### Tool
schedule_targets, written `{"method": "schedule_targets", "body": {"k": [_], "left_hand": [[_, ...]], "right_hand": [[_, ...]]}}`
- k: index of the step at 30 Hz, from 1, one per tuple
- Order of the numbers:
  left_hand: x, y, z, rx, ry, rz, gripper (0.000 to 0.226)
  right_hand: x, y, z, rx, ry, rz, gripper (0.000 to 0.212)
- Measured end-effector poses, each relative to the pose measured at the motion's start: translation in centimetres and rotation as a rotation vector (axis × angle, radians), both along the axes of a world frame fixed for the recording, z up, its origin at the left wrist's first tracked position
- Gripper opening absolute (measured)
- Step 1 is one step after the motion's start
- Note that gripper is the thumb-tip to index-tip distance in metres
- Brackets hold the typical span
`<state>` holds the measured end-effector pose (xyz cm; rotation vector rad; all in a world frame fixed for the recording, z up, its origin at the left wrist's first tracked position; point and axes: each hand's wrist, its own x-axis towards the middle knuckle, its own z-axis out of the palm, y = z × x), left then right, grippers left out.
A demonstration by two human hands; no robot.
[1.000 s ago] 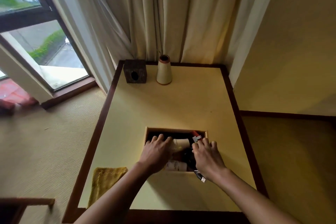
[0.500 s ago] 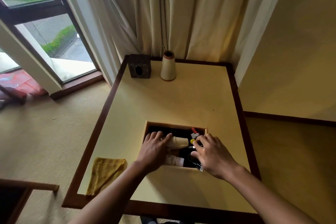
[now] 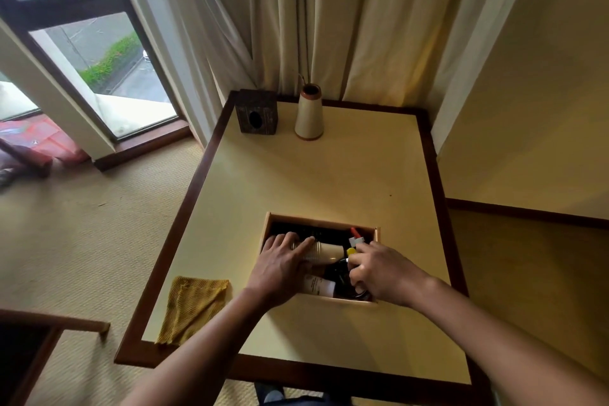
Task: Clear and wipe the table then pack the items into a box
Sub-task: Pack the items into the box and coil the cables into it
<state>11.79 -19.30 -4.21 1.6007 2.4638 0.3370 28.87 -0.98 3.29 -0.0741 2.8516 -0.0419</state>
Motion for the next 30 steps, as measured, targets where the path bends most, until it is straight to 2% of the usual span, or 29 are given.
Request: {"method": "schedule_targets", "body": {"k": [2,7,12,14,18,23,26,28,30], "left_hand": [[0.0,0.0,-0.1,-0.003,0.004,0.000,0.060],[0.0,0.0,0.0,-0.005,-0.001,-0.004,0.061],[-0.1,0.0,-0.1,-0.001,-0.009,0.002,0.060],[-0.2,0.0,-0.2,0.004,-0.009,0.006,0.060],[-0.1,-0.1,-0.2,-0.006,-0.006,0.007,0.061],[-0.2,-0.1,-0.1,-0.006,-0.003,0.005,0.060],[0.0,0.0,-0.1,0.004,0.000,0.006,0.060],[0.0,0.0,-0.1,0.002,0.008,0.005,0.060],[-0.1,0.0,-0.2,-0.002,0.018,-0.004,0.061]], "right_hand": [[-0.6,0.3,-0.3,-0.041,-0.031,0.017,0.003],[-1.3,-0.4,-0.4,-0.070,-0.037,-0.119,0.028],[-0.4,-0.7,0.3,-0.184,-0.127,-0.312,0.016],[0.1,-1.5,-0.4,-0.181,-0.124,-0.323,0.013],[0.4,-2.1,-0.9,-0.128,-0.050,-0.291,0.021],[0.3,-2.1,-0.9,-0.101,-0.074,-0.308,0.018],[0.4,-1.9,-0.6,-0.173,0.001,-0.319,0.015],[0.3,-1.3,-0.8,-0.307,0.138,-0.398,0.014],[0.3,-0.8,-1.7,-0.321,0.318,-0.424,0.018]]}}
